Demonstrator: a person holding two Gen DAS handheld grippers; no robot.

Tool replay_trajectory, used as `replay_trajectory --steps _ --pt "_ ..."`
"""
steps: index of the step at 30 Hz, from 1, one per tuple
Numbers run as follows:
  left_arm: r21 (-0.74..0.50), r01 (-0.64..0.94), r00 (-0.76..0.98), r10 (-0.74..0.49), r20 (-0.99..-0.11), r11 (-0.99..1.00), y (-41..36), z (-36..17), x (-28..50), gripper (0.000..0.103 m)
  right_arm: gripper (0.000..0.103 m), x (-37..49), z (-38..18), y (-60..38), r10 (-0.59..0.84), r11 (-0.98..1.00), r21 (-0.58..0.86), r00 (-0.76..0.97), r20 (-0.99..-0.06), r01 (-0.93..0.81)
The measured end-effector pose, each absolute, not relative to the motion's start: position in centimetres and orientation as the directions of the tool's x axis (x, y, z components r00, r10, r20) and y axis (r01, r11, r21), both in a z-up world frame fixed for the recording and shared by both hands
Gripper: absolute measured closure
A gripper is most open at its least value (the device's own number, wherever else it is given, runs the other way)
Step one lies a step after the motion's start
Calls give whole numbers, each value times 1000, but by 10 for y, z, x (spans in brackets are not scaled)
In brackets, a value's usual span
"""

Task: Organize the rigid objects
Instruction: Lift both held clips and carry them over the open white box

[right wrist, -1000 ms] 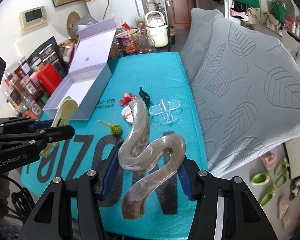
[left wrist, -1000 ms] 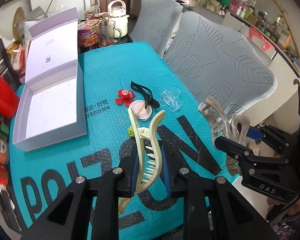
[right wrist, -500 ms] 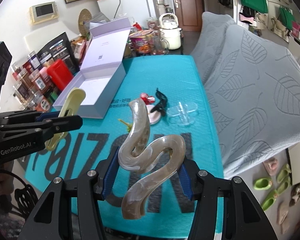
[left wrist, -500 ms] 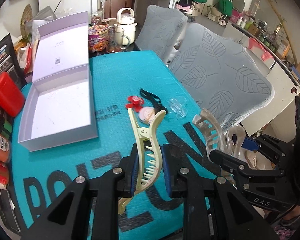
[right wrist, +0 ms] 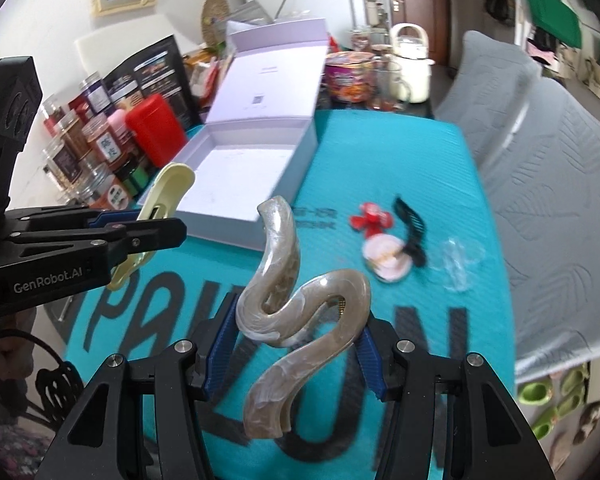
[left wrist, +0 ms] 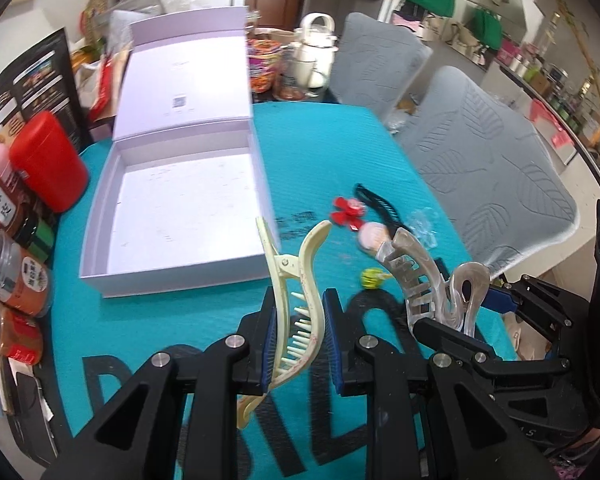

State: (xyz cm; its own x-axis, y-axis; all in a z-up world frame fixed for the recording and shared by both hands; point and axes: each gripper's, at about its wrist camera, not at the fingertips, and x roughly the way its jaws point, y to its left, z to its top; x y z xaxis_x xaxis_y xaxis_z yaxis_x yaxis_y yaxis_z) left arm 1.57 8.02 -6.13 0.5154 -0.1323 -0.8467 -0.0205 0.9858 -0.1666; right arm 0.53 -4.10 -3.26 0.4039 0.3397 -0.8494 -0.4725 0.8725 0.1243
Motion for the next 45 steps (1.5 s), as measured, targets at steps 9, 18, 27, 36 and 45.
replay_trajectory --steps 9,18,27,36,45 --pt "-152 -86 510 -88 -856 985 129 -66 30 82 49 35 -41 11 376 828 133 363 -853 -546" --pt "-146 -113 502 -70 -862 983 169 -70 56 82 49 66 -49 51 392 804 135 346 -853 -578" --pt "-141 -101 512 -70 -856 985 193 -68 90 82 49 99 -50 76 395 803 131 355 -847 -582" --pt "-137 -79 532 -75 -844 987 207 -69 120 82 49 131 -53 94 394 798 115 368 -842 -592" --pt "-133 -77 530 -73 -845 988 224 -80 142 82 49 158 -64 111 394 794 112 366 -843 -597"
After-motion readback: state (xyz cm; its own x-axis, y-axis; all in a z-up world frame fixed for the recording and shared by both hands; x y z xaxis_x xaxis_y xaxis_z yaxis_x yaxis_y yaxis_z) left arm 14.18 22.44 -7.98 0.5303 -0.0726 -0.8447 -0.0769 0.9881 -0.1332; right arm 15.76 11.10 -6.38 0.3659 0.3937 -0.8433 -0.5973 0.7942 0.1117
